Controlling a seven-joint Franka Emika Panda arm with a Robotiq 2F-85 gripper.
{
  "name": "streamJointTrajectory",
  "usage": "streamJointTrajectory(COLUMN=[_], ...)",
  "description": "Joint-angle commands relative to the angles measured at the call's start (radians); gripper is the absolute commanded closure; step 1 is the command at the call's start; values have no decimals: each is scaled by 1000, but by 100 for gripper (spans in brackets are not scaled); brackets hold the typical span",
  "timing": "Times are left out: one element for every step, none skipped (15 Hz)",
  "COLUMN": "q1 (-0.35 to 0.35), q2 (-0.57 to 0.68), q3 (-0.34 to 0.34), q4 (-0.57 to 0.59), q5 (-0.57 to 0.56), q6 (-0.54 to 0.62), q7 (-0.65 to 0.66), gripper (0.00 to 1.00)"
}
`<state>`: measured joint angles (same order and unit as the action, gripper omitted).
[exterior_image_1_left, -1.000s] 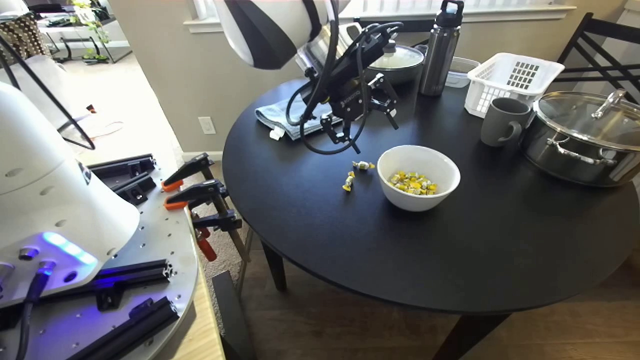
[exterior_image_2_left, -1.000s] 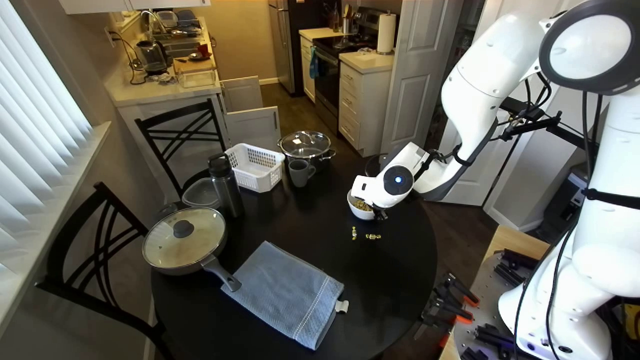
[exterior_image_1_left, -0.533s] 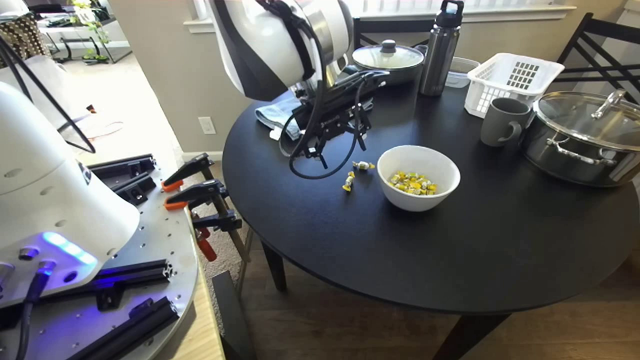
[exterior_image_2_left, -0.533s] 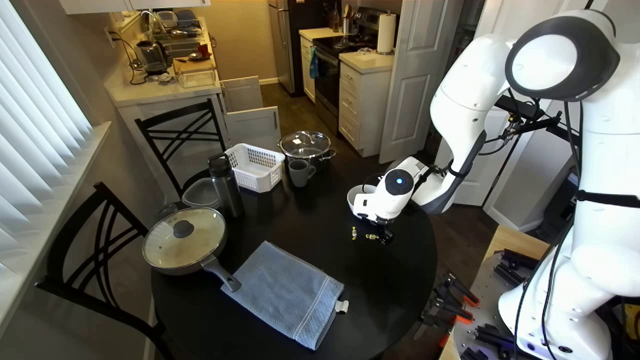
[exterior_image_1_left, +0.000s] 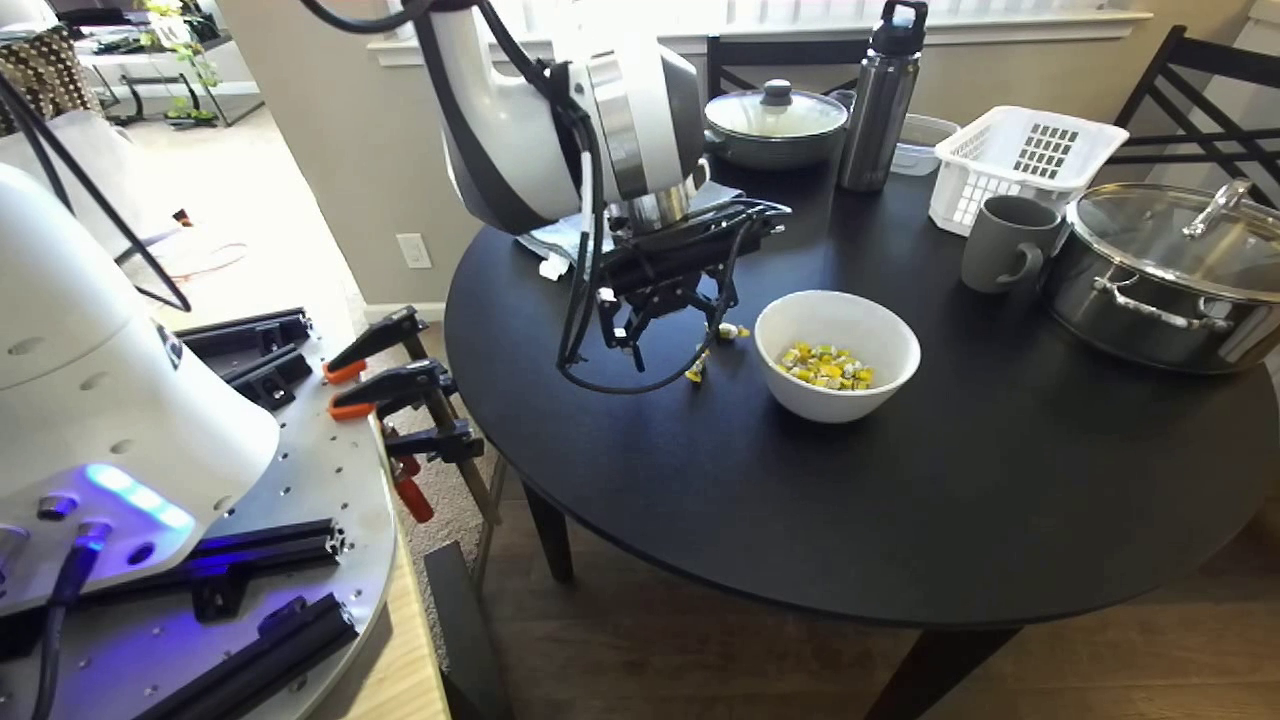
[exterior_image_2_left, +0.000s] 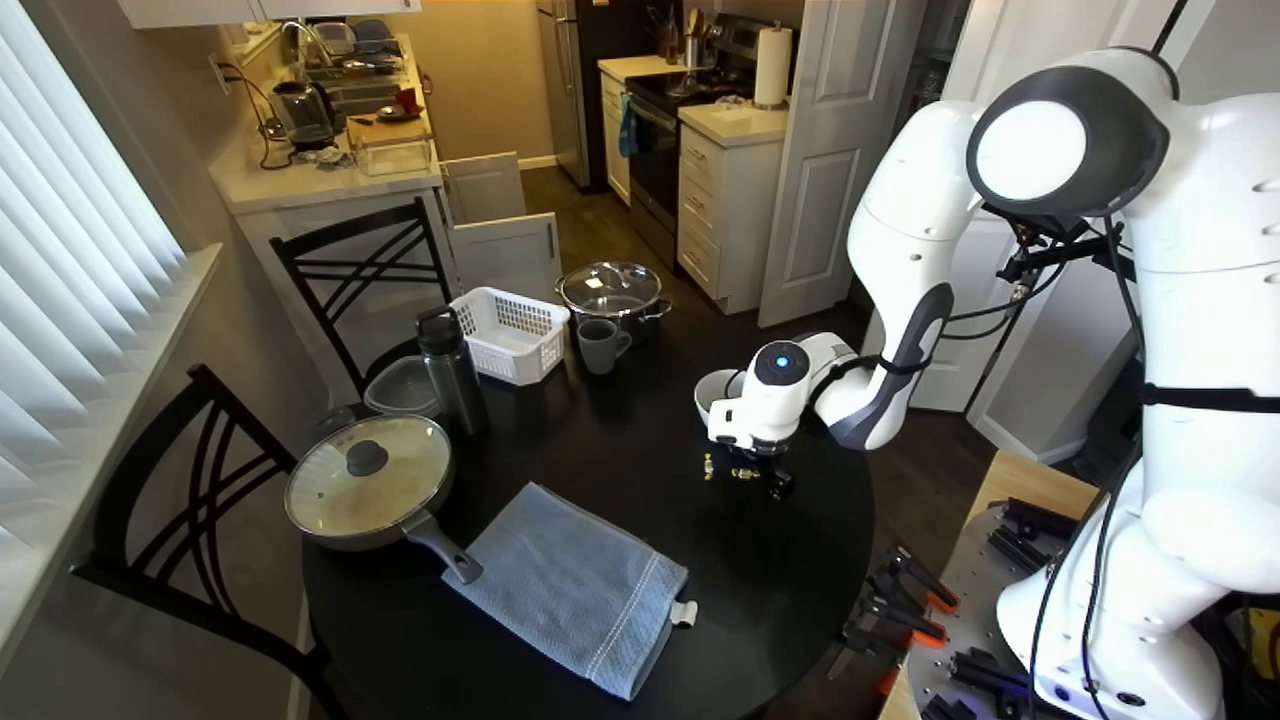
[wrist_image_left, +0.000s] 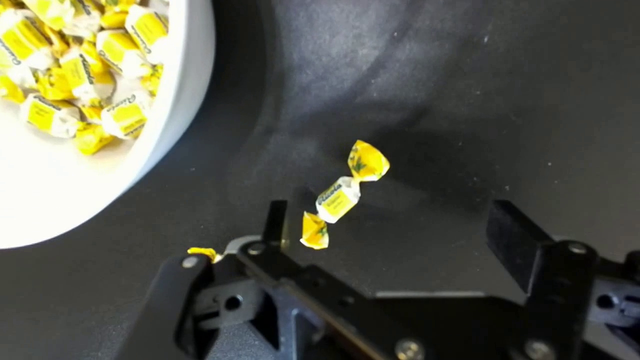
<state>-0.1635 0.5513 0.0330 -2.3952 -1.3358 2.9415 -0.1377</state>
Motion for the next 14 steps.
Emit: streamJointTrajectory(q1=[-8,-10,-15,-18,-22,-23,-23,-23,-22,-20,-18,-16,-13,-13], q2=[19,25,34,41,47,50,53,55,52,47,43,40,38,37], q3=[3,5,8,11,15,17,18,19,21,21,22,22,21,23], q4=[10,15,20,24,27,30,32,34,33,30,28,27,26,25], q5=[114,143,173,203,230,254,274,293,308,320,331,338,344,353], q6=[7,5,5,5,5,3,3,3,3,3,3,2,2,3], q7=[-125,-147,-170,-194,-218,-238,-256,-272,-286,-296,-307,-314,-317,-322], gripper=[0,0,0,0,0,16,26,33,39,47,52,58,65,71])
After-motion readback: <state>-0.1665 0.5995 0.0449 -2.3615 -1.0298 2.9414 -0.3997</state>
